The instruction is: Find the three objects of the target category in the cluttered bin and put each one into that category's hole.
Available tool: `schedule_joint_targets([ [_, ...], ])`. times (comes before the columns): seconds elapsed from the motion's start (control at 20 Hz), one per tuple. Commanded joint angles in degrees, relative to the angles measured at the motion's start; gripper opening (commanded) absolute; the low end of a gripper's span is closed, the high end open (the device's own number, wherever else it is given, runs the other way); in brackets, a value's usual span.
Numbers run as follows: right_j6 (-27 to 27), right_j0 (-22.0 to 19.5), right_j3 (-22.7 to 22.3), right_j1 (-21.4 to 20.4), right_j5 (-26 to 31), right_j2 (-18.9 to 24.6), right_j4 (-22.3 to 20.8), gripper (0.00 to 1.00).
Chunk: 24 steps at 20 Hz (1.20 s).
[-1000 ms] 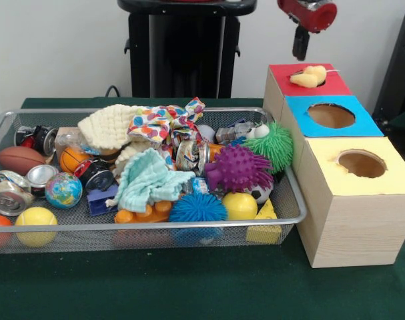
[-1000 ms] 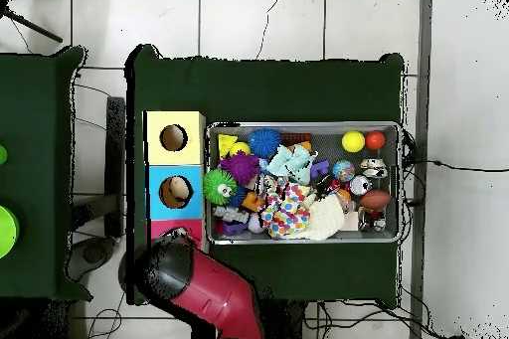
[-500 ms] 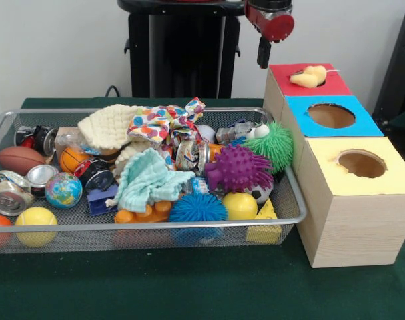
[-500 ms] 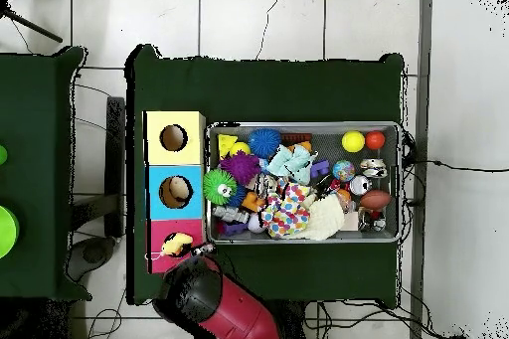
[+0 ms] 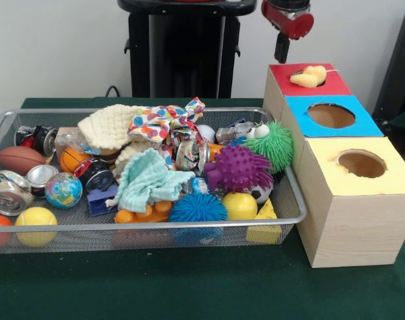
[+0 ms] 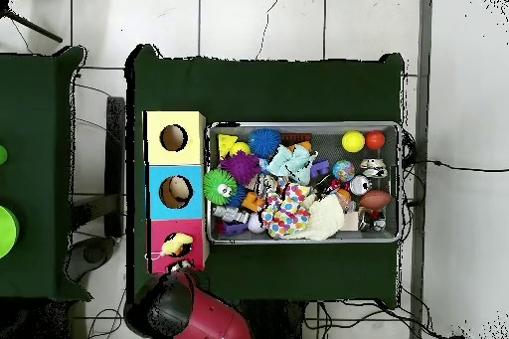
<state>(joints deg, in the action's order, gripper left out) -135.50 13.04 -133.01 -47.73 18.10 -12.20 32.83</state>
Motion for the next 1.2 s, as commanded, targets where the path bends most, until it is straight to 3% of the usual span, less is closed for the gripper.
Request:
schedule_joint_targets([
  [0.05,-10.91,1.81,6.53,-0.18,10.36,-0.04,-2.59,0.00],
  [0.25,-12.00,2.82,7.77,-0.69,12.66,-0.95,-2.80,0.00],
  [0.55,-10.77,1.46,7.90,1.61,8.14,1.45,-0.38,0.00],
  [1.2,-14.40,3.37,14.39,6.13,9.01,0.98,0.92,0.00],
])
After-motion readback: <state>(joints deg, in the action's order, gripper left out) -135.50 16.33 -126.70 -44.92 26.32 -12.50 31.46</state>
